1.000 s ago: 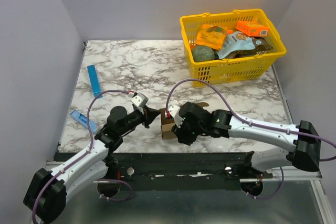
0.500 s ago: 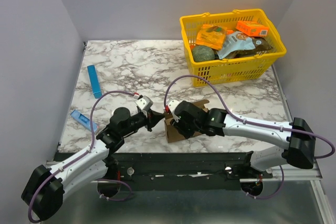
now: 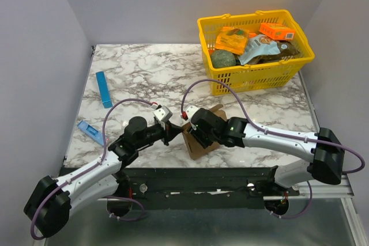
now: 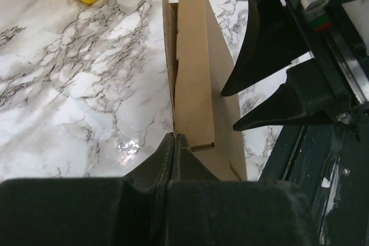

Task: Fold the paper box

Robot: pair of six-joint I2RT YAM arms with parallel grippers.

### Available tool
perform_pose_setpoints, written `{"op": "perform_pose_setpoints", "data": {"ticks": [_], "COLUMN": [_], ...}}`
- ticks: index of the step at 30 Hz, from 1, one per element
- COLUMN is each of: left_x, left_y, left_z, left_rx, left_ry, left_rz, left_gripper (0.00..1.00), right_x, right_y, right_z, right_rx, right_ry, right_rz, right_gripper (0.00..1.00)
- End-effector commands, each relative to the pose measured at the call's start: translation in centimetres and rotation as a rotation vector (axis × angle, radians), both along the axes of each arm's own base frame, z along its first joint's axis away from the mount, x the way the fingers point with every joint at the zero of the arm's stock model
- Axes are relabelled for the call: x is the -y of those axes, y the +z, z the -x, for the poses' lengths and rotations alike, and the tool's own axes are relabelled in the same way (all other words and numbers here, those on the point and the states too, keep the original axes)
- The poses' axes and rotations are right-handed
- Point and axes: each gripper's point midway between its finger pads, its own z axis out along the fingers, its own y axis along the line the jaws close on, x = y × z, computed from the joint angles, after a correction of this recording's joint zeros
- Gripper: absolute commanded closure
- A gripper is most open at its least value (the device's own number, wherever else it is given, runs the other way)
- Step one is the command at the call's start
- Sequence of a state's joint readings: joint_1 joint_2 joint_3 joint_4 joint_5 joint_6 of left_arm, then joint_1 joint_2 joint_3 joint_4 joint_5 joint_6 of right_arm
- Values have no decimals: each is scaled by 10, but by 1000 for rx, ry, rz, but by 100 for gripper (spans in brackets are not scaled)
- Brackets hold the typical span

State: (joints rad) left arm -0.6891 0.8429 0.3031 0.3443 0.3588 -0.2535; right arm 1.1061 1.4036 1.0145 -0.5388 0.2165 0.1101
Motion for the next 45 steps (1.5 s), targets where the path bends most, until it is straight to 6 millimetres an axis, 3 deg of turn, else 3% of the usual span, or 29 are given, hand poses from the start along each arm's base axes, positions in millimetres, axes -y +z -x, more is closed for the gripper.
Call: {"op": "perform_pose_setpoints", "data": {"ticks": [1,4,7,13,16,18,22,28,32,36,45], "left_x": [-2,-6,-4,-2,-3,-4,-4,-3,-3,-1,-1], "left_y": [10,14,15,15,17,19,18,17,16,15,16], "left_z": [1,0,2,4,4,5,5,6,6,6,7], "left_rx": [38,64,65,67,72,75,76,68,64,59,63], "left_ry": [14,32,12,-6,-1,-4,-1,-3,-6,-15,-19], "left_rz": [-14,-12,-8,-10,-6,-3,-3,0,-3,-4,2], "left_gripper": [100,100,100,100,100,100,100,100,100,100,100], "right_x": [-15,-4,6,34,49,72,102,115,109,115,115], "right_y": [39,59,80,98,97,85,71,66,67,59,42], "right_z": [-12,-7,-8,-37,-46,-60,-80,-101,-93,-97,-104], "right_rx": [71,83,86,107,99,111,98,84,54,47,-10], "right_ry": [-22,-27,-29,-66,-73,-108,-172,-174,-105,-108,-58], "right_rz": [-137,-169,-219,-269,-269,-214,-189,-178,-227,-199,-176], "right_gripper": [43,21,11,10,14,16,29,41,46,50,48]}}
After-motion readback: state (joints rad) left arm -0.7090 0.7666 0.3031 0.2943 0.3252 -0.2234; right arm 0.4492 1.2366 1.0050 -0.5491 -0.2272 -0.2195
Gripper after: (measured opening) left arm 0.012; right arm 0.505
